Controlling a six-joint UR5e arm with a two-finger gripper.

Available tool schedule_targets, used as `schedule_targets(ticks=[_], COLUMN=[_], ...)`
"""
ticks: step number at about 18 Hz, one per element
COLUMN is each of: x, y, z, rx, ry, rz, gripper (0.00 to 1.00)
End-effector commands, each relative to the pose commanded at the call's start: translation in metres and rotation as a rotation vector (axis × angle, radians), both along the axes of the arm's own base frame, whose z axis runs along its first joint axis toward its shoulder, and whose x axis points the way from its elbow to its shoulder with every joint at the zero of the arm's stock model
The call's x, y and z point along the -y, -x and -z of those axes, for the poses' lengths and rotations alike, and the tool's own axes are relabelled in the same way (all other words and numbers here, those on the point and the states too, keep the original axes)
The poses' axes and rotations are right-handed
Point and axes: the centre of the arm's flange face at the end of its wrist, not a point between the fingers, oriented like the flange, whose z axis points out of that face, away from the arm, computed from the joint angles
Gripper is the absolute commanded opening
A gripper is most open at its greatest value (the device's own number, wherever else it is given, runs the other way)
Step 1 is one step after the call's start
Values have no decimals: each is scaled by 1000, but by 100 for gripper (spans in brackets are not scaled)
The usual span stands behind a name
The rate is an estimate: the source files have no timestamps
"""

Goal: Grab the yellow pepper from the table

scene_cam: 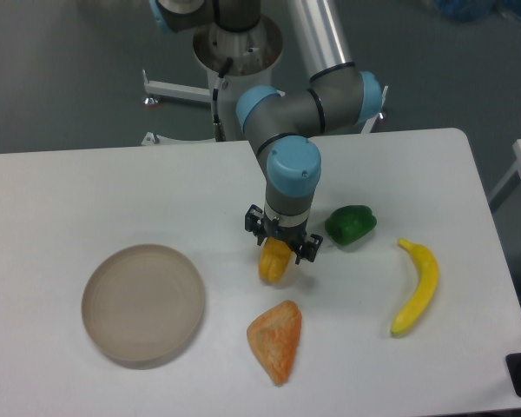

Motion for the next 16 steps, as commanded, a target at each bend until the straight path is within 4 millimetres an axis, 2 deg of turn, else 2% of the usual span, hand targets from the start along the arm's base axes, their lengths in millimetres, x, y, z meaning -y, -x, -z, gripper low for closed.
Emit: schedule_targets(ticks=[6,8,13,16], x=[-3,-4,-18,-25], y=[3,4,13,6], z=[-9,-19,-71,-111], rx=[-11,-22,-83,-125], ry=[-13,-25,-66,-88], rz=[-2,0,78,208], gripper=[40,40,40,40])
